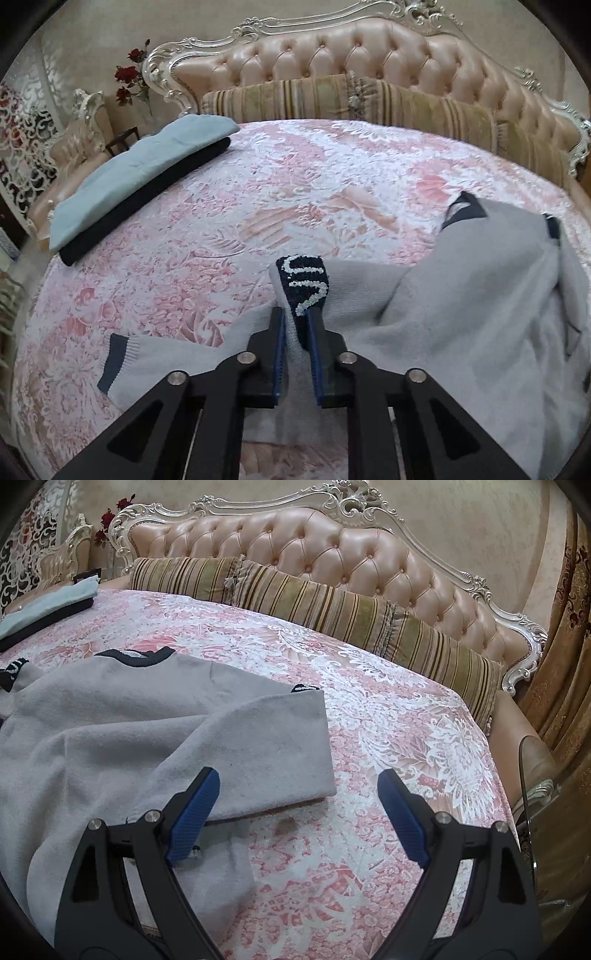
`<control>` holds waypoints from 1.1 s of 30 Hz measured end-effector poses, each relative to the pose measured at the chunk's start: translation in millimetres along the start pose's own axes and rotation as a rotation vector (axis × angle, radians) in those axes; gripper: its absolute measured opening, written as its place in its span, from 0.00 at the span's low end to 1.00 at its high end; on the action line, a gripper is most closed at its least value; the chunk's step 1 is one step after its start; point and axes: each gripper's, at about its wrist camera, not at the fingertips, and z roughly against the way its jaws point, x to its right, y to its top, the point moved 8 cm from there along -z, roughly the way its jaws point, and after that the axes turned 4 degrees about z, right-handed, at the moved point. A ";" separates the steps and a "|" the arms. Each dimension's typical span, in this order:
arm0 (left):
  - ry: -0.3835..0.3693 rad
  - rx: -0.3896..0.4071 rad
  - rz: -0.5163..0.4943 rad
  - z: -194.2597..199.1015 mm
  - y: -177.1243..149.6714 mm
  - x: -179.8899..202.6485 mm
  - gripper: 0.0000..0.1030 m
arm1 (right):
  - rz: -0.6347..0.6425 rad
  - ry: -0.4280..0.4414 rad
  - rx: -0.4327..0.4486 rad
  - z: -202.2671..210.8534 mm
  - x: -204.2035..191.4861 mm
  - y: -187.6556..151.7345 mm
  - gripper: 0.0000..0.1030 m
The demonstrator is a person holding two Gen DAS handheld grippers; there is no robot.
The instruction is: Fold clothes
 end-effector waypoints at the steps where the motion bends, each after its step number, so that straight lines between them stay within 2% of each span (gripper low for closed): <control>1: 0.012 0.003 -0.004 -0.4 -0.5 0.6 0.30 | 0.000 0.001 -0.001 -0.3 -0.2 -0.3 0.86; 2: 0.020 0.009 -0.006 0.7 -0.6 1.3 0.41 | 0.001 0.001 -0.002 -0.5 -0.4 -0.3 0.86; 3: 0.018 0.014 -0.003 2.3 -0.4 1.8 0.47 | 0.002 0.001 -0.002 -0.7 -0.5 -0.2 0.86; 4: 0.017 0.017 0.000 3.9 0.6 1.4 0.47 | 0.000 0.001 -0.002 -0.9 -0.4 -0.1 0.86; 11: 0.072 0.066 0.034 20.2 11.6 -11.8 0.48 | -0.001 0.004 -0.002 -2.1 -1.5 -0.4 0.86; 16: 0.047 0.103 0.022 33.0 17.9 -0.5 0.49 | 0.003 0.005 -0.003 -2.7 -3.7 0.2 0.86; 23: -0.001 0.109 -0.018 36.1 21.8 27.2 0.49 | 0.007 0.001 -0.008 -4.4 -4.7 -1.2 0.86; 33: -0.019 0.104 -0.040 36.3 19.1 44.6 0.49 | 0.010 -0.040 -0.006 -7.9 1.0 -2.8 0.86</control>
